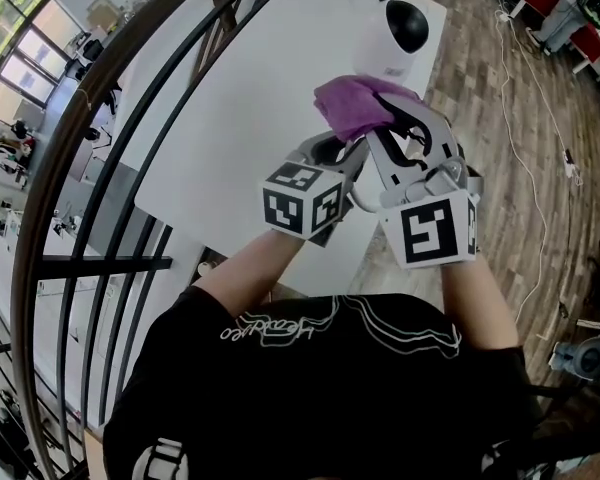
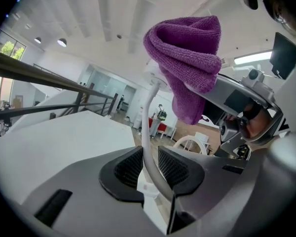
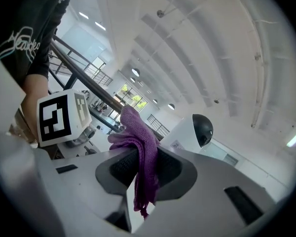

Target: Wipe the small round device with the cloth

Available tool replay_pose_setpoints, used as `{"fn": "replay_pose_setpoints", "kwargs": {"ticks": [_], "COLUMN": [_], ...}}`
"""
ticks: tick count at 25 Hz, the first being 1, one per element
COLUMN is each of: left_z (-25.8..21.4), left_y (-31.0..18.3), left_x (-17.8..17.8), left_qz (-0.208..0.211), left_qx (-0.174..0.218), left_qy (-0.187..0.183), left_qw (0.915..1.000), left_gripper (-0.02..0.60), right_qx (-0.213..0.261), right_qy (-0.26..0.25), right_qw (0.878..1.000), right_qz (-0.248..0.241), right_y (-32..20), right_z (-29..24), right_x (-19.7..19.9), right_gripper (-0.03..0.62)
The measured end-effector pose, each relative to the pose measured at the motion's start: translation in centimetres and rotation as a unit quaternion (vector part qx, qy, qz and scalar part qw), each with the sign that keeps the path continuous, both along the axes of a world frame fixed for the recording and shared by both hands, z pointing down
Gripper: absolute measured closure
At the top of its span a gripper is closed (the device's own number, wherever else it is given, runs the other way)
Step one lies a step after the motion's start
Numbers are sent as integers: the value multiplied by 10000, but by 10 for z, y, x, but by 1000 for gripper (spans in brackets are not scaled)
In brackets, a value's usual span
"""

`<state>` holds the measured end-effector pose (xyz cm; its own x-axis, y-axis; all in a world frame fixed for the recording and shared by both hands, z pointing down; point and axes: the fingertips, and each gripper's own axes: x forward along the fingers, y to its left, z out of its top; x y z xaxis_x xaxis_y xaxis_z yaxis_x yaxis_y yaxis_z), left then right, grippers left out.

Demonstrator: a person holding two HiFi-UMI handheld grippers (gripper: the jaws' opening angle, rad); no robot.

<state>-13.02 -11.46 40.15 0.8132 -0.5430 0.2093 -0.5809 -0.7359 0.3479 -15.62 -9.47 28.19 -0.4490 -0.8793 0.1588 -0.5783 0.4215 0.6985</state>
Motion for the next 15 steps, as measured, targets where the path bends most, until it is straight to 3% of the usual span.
{"fn": "replay_pose_setpoints", "kwargs": {"ticks": [2,7,12,15], "left_z": [-4,-24,-73,-98], "left_y": [-1,-10,4,42], "left_x": [-1,-22,-56,-59], "left_qz": [-45,-510,-944,-787], "left_qx": [206,567,1040,1229], "left_qy": [-44,150,292,305], "left_qw": [9998,9970,9897,9888], "left_gripper": [488,402,400,402], "right_qx": [-67,-216,-413,-636], "right_qy": [-312,-1284,-2009,-2392], "right_qw": [9994,9912,9779,9670], "right_qz": [-118,-253,-396,-601], "right_y": [5,25,58,85], "right_z": [-7,-23,-41,-45], "right_x": [2,17,40,55], "right_gripper": [522,522,522,522]}}
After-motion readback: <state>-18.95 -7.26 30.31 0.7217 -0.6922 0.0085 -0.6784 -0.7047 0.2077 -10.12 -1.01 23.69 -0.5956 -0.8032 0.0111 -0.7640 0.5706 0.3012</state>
